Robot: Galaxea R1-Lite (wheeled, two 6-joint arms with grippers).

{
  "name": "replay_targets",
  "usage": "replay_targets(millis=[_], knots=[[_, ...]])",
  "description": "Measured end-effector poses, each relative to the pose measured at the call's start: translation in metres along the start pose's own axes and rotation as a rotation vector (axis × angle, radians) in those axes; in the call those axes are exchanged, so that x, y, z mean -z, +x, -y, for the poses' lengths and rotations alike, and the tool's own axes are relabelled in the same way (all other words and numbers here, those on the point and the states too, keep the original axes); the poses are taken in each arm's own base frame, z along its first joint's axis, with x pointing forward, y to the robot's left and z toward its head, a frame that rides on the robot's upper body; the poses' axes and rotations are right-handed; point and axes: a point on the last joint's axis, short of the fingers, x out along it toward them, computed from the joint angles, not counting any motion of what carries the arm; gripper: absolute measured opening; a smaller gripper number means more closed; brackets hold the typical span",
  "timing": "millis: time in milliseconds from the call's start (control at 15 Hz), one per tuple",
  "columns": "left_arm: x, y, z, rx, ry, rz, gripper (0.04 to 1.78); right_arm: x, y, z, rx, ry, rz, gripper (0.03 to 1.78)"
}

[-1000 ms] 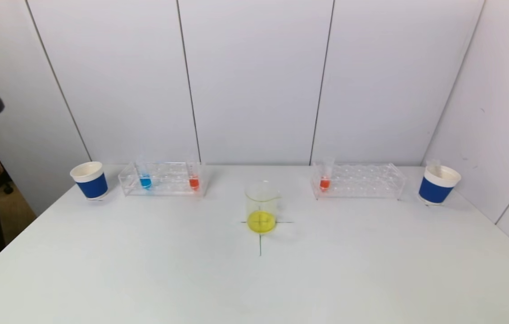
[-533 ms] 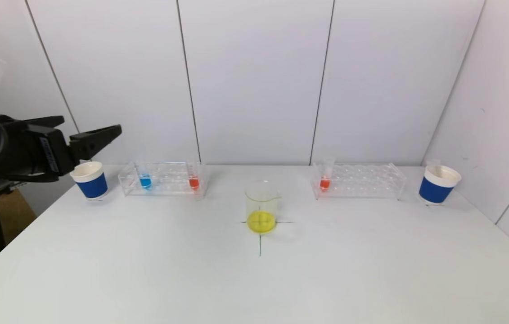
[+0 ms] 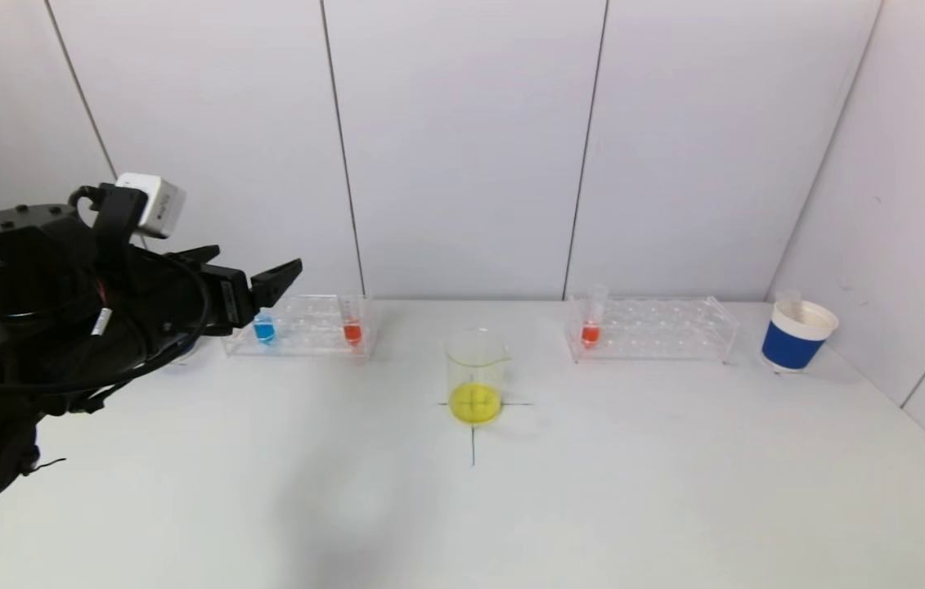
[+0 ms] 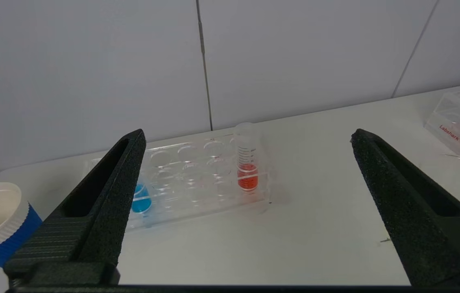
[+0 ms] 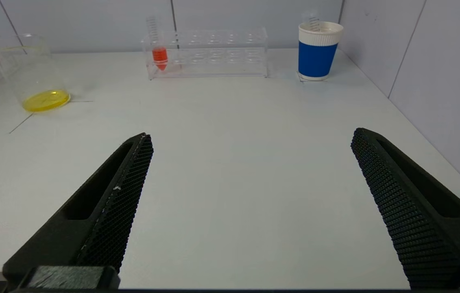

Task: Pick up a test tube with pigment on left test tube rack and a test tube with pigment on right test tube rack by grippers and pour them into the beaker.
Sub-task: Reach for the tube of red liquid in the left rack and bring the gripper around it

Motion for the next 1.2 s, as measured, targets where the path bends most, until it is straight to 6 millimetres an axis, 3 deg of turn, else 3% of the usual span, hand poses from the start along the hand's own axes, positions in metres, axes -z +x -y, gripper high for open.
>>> replay_targets(millis=[200,467,1200], knots=[[0.023,0.024,0.002,-0.027,0.001,0.016,1.76,0.0,0.0,0.0,0.0,0.0,0.0,1.77],[0.051,0.047,0.019,-0.076,0.001,0.033,1.76,0.0,0.0,0.0,0.0,0.0,0.0,1.77],[0.108,0.086,0.031,-0.089,0.002,0.021,1.76,0.0,0.0,0.0,0.0,0.0,0.0,1.77]])
